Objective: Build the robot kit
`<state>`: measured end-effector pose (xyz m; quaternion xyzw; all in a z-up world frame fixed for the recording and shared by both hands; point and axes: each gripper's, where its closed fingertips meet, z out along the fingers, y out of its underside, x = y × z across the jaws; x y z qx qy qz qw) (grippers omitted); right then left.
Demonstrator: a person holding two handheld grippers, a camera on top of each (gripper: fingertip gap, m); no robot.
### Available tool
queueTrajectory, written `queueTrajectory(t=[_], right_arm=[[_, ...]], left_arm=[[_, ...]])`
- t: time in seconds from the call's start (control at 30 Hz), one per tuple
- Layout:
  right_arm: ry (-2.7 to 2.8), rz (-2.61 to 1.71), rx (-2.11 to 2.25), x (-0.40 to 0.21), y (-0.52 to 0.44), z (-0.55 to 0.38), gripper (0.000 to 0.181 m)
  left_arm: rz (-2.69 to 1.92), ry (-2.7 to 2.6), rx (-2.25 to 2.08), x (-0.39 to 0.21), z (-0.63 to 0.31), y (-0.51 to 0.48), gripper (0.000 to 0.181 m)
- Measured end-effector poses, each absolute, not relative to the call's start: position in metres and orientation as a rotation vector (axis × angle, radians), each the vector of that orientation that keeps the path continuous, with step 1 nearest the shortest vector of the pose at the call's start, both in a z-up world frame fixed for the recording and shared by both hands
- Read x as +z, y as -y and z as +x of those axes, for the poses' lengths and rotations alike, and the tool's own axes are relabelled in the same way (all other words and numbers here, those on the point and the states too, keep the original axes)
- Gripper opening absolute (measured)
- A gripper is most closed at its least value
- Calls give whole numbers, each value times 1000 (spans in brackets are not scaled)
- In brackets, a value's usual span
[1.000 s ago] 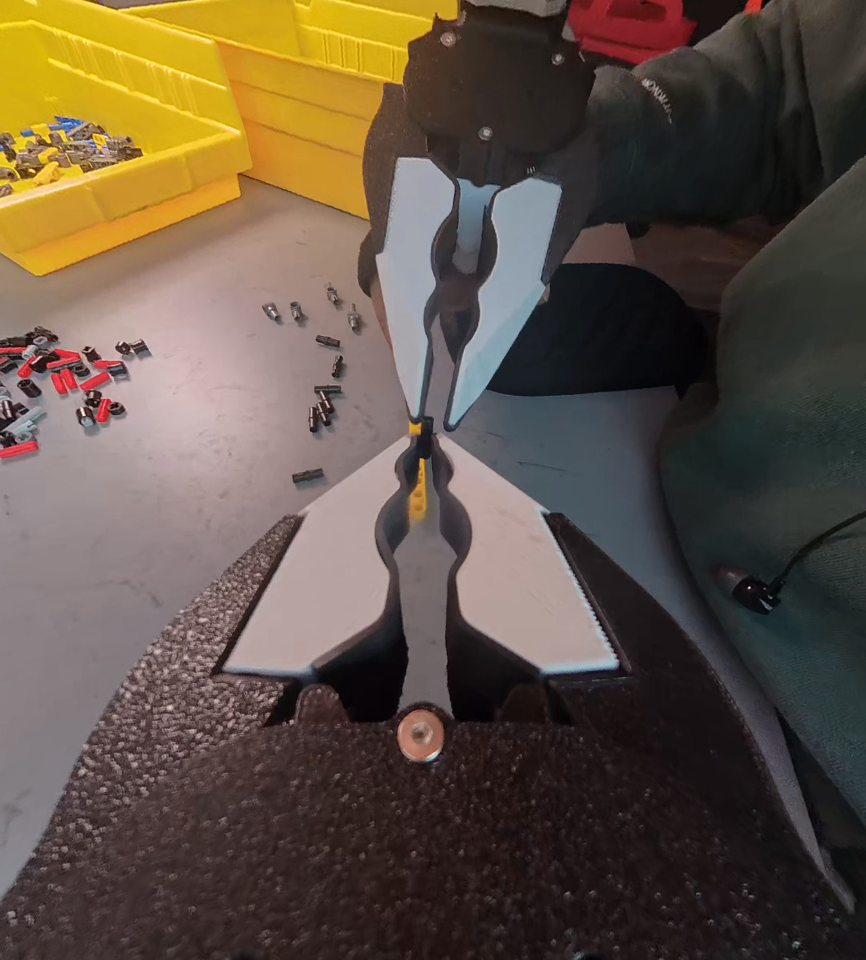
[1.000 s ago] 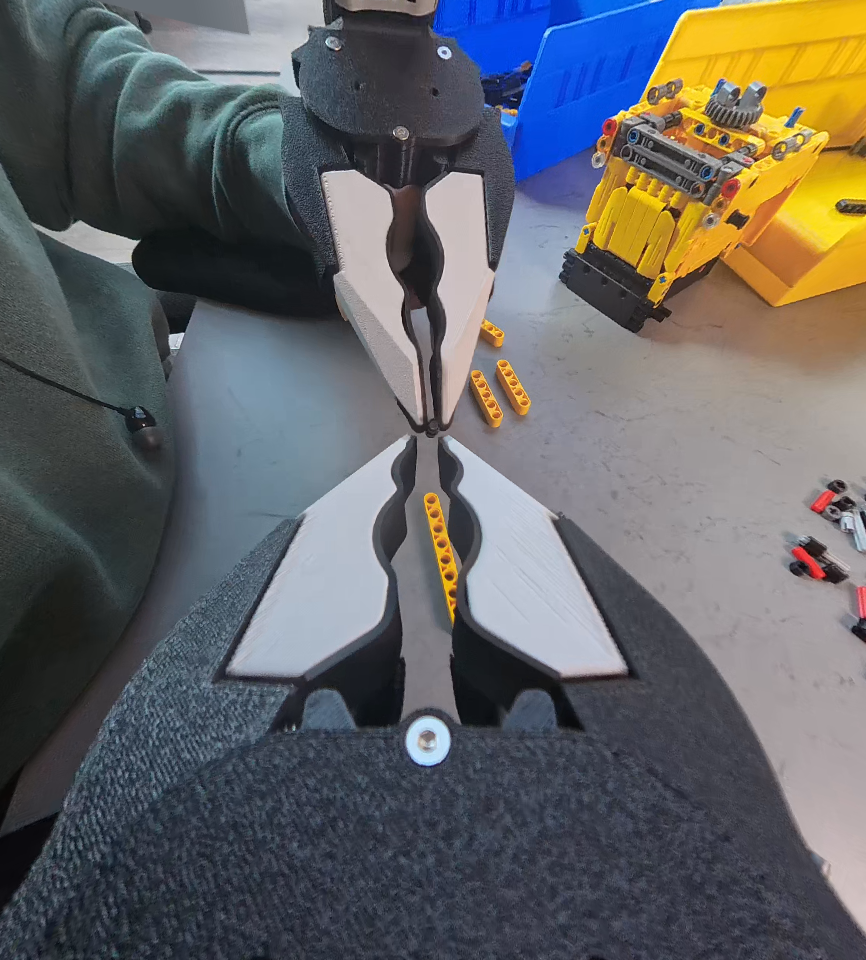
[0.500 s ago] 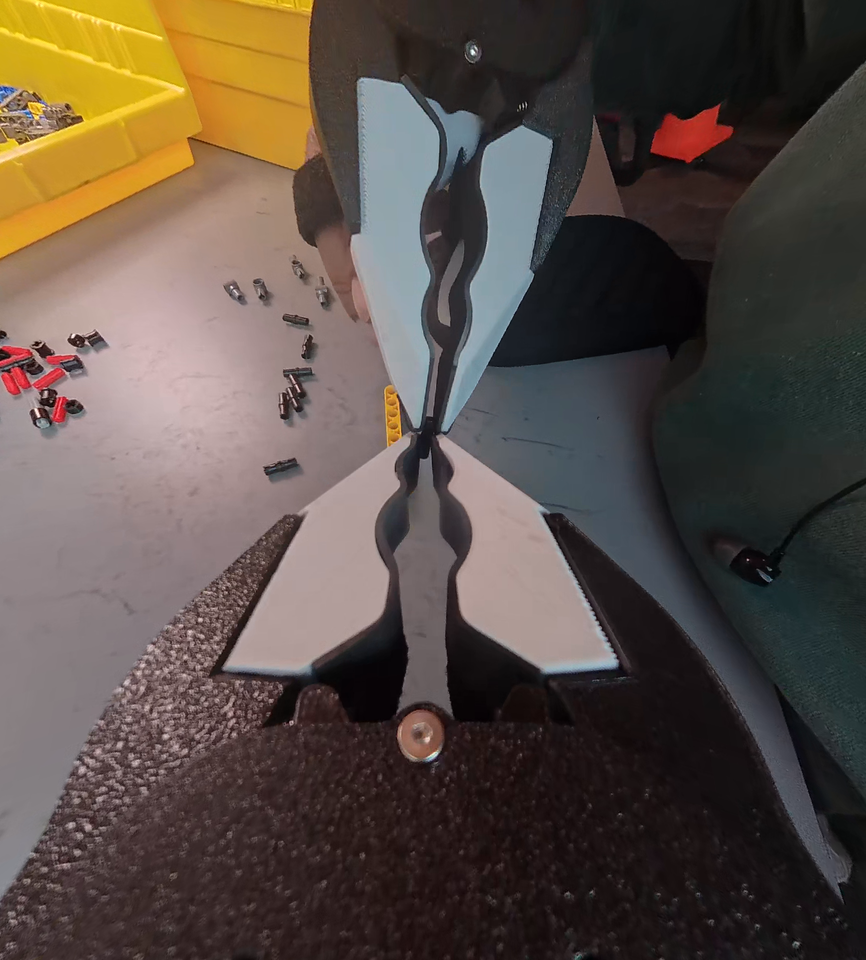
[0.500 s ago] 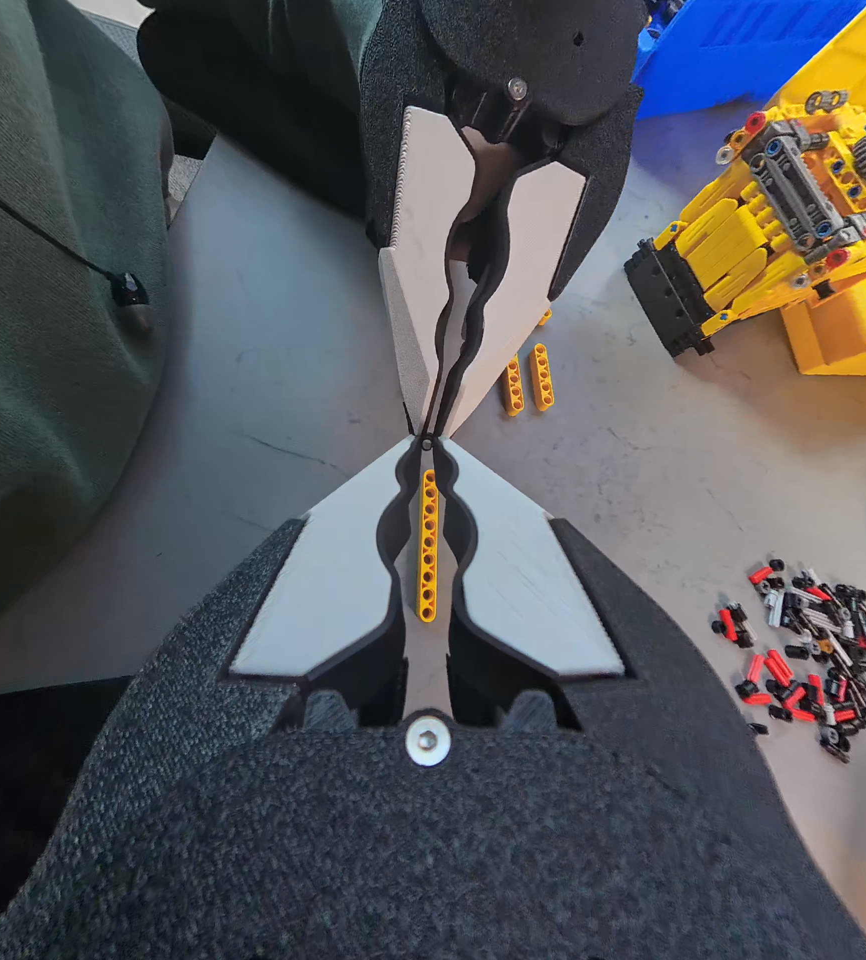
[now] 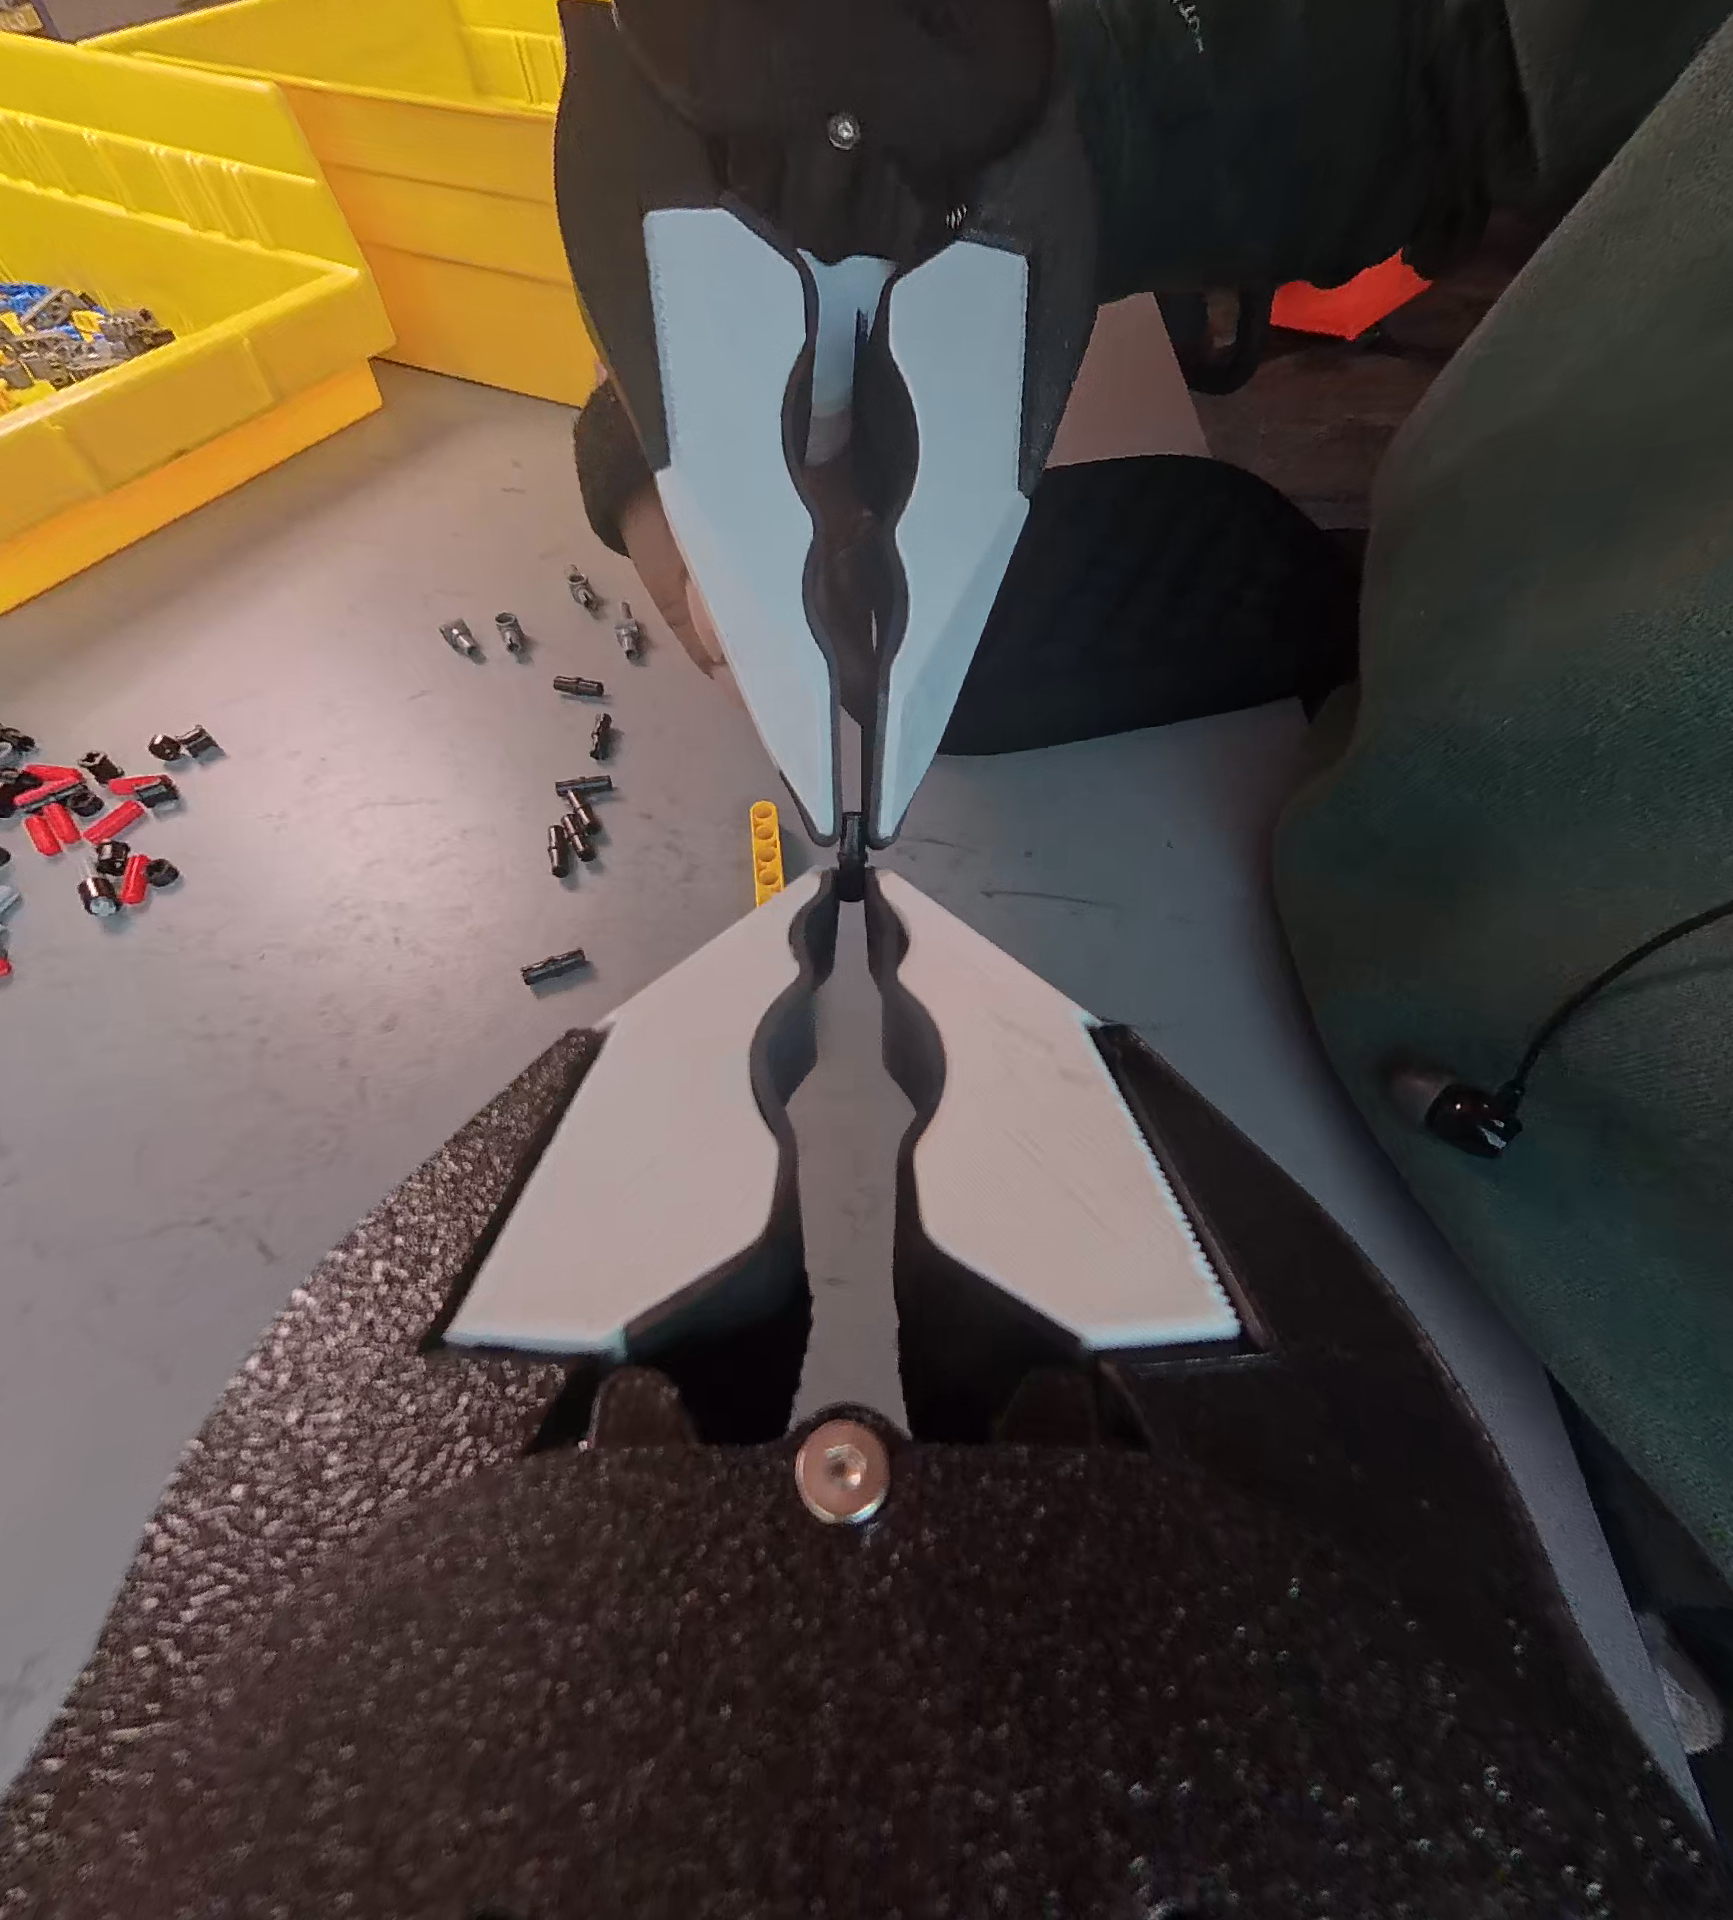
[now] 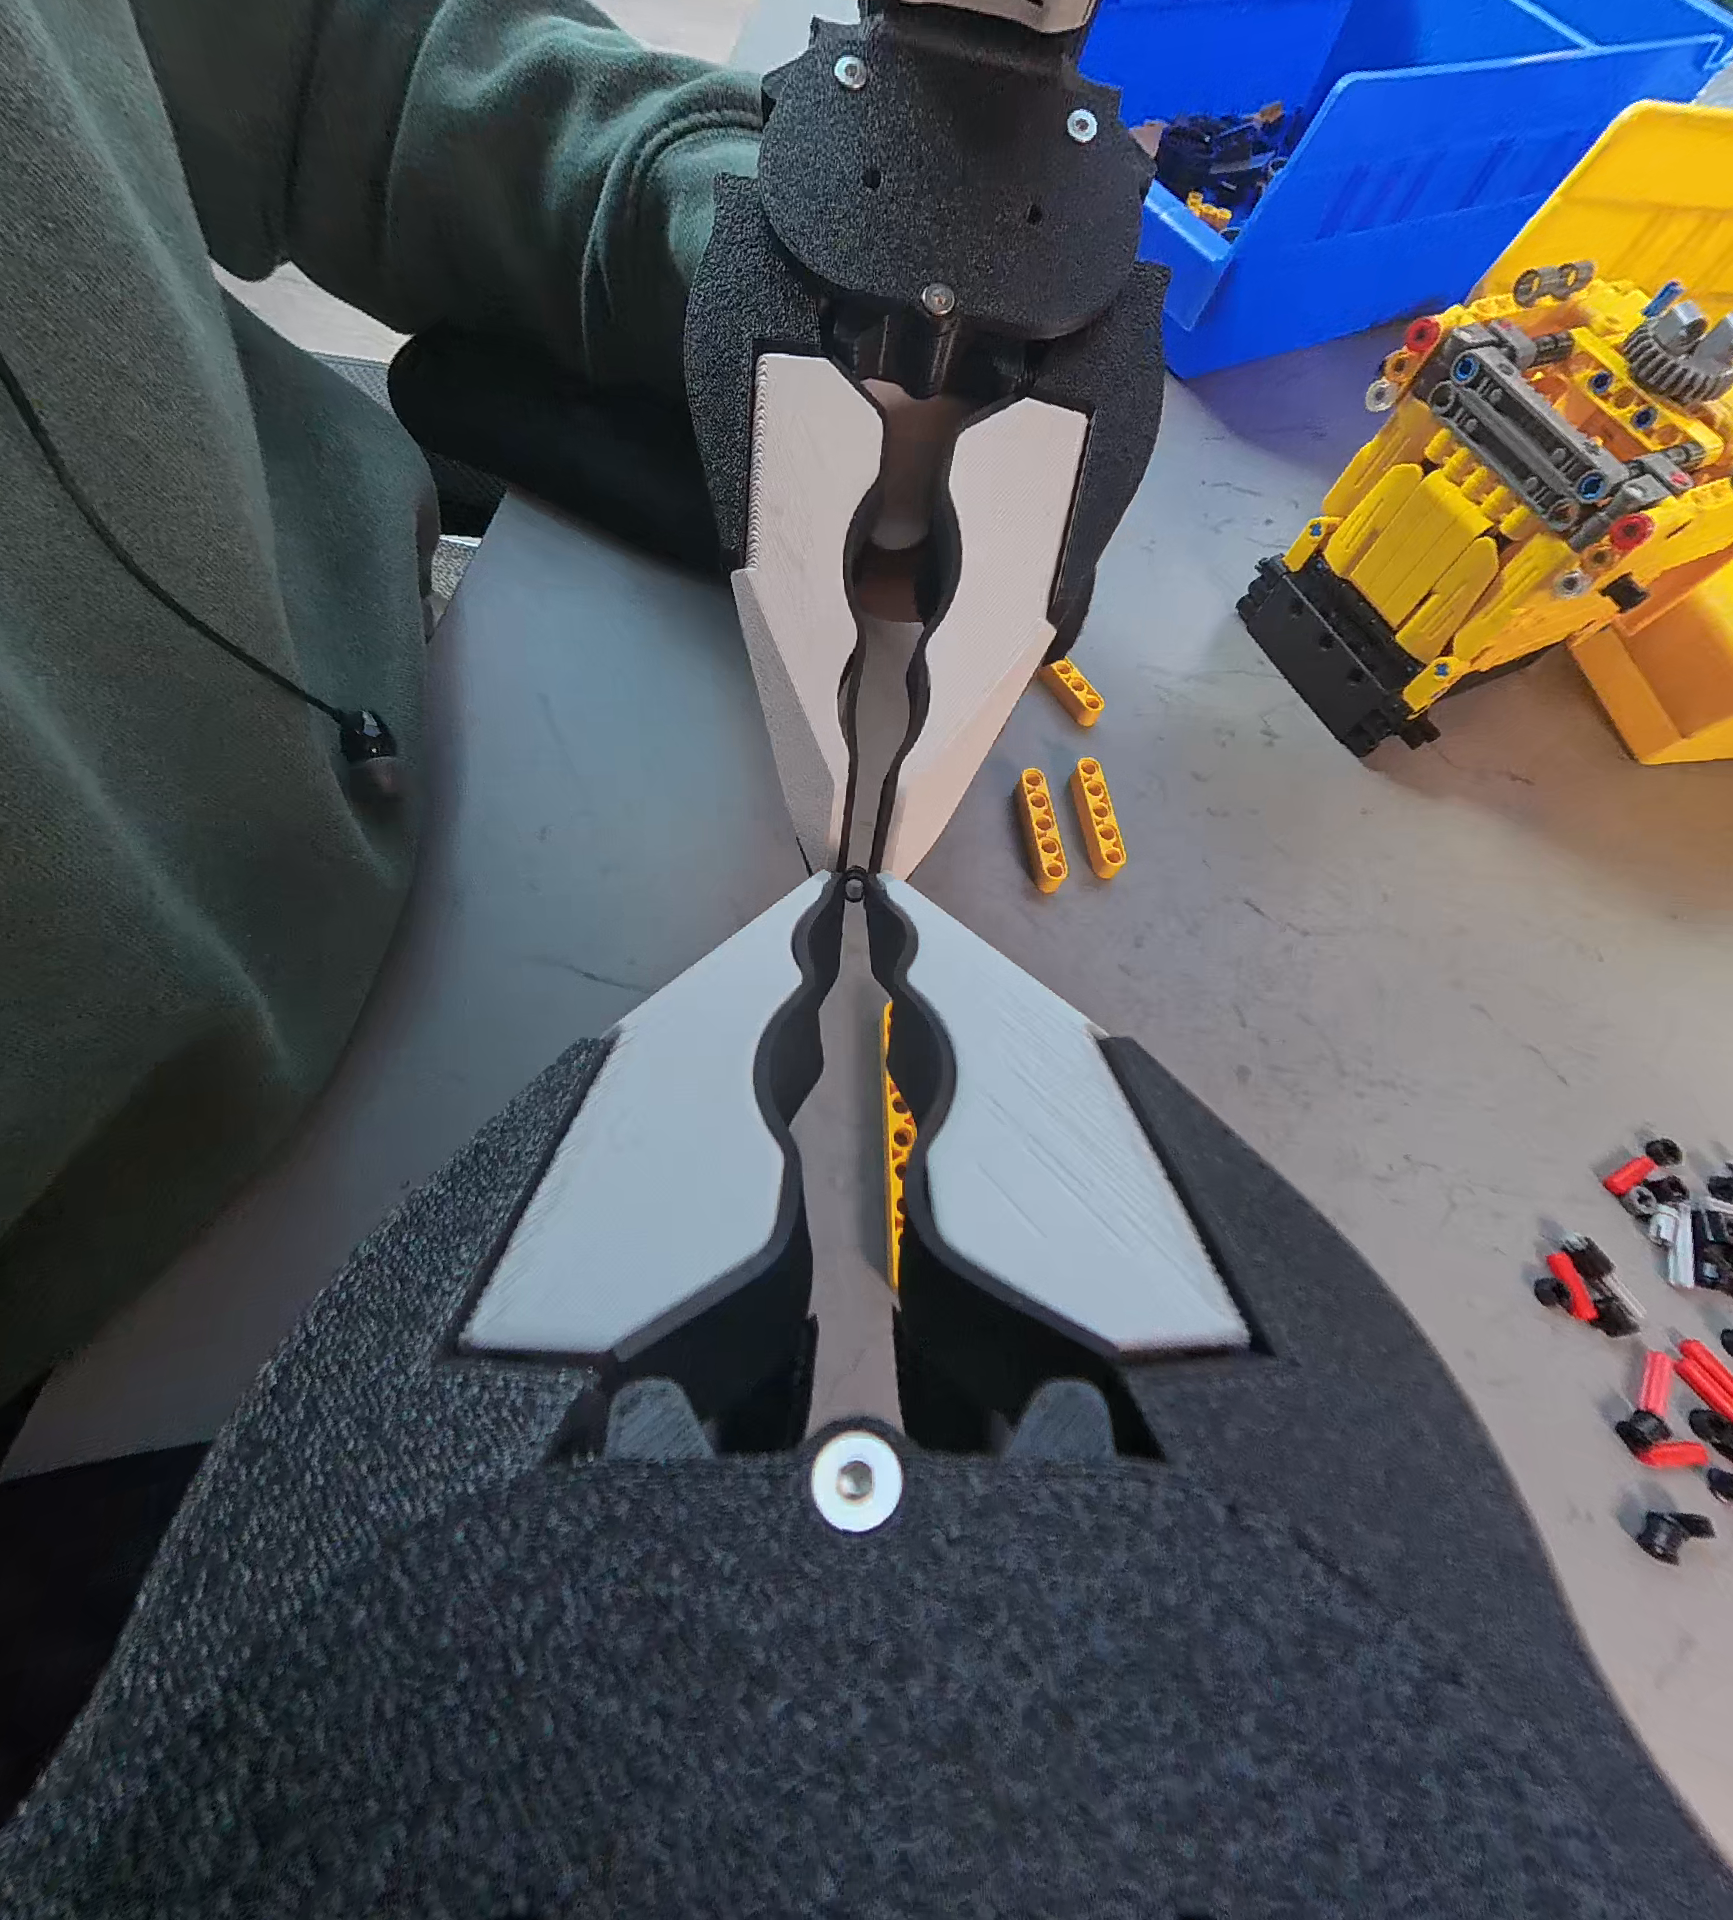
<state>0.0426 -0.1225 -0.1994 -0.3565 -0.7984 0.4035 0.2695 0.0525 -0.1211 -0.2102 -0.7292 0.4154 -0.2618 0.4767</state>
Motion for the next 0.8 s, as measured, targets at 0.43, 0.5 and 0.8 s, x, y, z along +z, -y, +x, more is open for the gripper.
queueTrajectory(t=[0.43, 0.5, 0.8], right_arm=[[2230, -918, 959, -207, 125, 43, 5], [2233, -907, 939, -208, 125, 42, 5], [2338, -851, 844, -218, 126, 44, 4]], left_arm=[[-1805, -1038, -664, -214, 54, 124, 3], [-1810, -1038, -666, -214, 53, 124, 3], [-1857, -1066, -658, -226, 55, 124, 3]])
